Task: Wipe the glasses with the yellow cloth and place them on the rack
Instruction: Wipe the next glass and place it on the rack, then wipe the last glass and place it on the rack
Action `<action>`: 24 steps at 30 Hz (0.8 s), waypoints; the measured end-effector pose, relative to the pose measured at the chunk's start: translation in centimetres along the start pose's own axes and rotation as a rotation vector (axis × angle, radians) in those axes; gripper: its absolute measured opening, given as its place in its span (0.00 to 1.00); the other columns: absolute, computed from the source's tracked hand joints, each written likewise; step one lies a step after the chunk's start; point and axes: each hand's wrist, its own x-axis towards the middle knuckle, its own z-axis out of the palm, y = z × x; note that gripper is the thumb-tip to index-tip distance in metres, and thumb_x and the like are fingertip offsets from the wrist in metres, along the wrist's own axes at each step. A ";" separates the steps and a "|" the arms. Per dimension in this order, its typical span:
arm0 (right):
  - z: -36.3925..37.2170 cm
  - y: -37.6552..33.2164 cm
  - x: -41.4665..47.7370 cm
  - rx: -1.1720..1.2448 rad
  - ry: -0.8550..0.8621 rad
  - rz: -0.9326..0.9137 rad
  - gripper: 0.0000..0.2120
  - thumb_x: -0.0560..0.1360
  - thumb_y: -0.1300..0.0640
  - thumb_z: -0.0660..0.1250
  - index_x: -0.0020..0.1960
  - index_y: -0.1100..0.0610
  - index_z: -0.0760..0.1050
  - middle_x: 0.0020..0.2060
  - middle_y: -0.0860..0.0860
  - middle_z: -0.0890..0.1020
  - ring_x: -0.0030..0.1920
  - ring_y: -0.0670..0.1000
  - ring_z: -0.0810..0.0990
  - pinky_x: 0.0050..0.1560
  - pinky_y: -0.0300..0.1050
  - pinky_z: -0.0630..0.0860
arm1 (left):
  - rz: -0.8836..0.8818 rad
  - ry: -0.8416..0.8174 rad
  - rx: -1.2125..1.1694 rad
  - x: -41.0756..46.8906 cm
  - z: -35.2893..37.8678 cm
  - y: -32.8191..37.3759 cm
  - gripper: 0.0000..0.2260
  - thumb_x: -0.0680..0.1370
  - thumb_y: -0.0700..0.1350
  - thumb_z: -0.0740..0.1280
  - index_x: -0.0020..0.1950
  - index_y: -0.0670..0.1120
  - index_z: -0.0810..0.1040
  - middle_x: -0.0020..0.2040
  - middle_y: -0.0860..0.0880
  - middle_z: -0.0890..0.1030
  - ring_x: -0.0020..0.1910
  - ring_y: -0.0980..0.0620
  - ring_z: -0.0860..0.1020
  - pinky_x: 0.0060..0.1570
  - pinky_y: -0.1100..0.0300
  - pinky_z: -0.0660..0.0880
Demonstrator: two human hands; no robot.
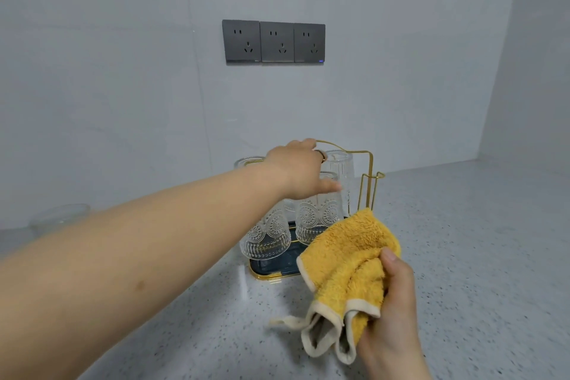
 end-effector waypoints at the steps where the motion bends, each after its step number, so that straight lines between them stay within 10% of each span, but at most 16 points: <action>1: 0.0 0.0 0.0 -0.007 0.003 0.002 0.54 0.33 0.39 0.78 0.58 0.57 0.74 0.45 0.55 0.84 0.45 0.54 0.83 0.46 0.52 0.80 | 0.022 0.097 -0.043 -0.8 -0.2 0.0 0.28 0.77 0.61 0.56 0.71 0.46 0.65 0.73 0.47 0.63 0.71 0.47 0.63 0.66 0.52 0.64; 7: 1.3 0.5 -1.6 -0.016 -0.111 0.046 0.54 0.34 0.41 0.79 0.57 0.58 0.74 0.43 0.57 0.84 0.42 0.55 0.84 0.33 0.47 0.80 | 0.034 0.105 -0.549 -8.0 1.0 -0.4 0.18 0.73 0.57 0.66 0.60 0.52 0.77 0.66 0.54 0.70 0.69 0.55 0.62 0.70 0.58 0.56; 15: 3.6 3.5 -3.4 -0.236 -0.345 0.101 0.46 0.36 0.41 0.78 0.51 0.58 0.77 0.44 0.60 0.84 0.44 0.57 0.83 0.43 0.54 0.80 | -0.057 0.183 -0.871 -14.2 2.8 -3.6 0.10 0.64 0.53 0.71 0.36 0.60 0.70 0.49 0.64 0.71 0.61 0.56 0.70 0.66 0.62 0.62; 19: 5.8 4.3 -4.1 -0.643 -0.450 -0.020 0.28 0.46 0.37 0.73 0.43 0.48 0.82 0.43 0.54 0.84 0.49 0.54 0.79 0.52 0.52 0.74 | -0.111 0.206 -0.972 -16.6 2.4 -6.1 0.10 0.71 0.46 0.71 0.38 0.56 0.70 0.41 0.57 0.76 0.43 0.60 0.74 0.51 0.65 0.69; 24: 9.7 8.1 -5.4 -1.320 -0.588 -0.234 0.35 0.45 0.28 0.63 0.51 0.38 0.69 0.56 0.40 0.71 0.60 0.44 0.65 0.61 0.36 0.62 | -0.225 0.319 -1.017 -19.3 2.5 -10.7 0.10 0.73 0.42 0.70 0.37 0.55 0.72 0.37 0.57 0.76 0.37 0.62 0.74 0.45 0.66 0.70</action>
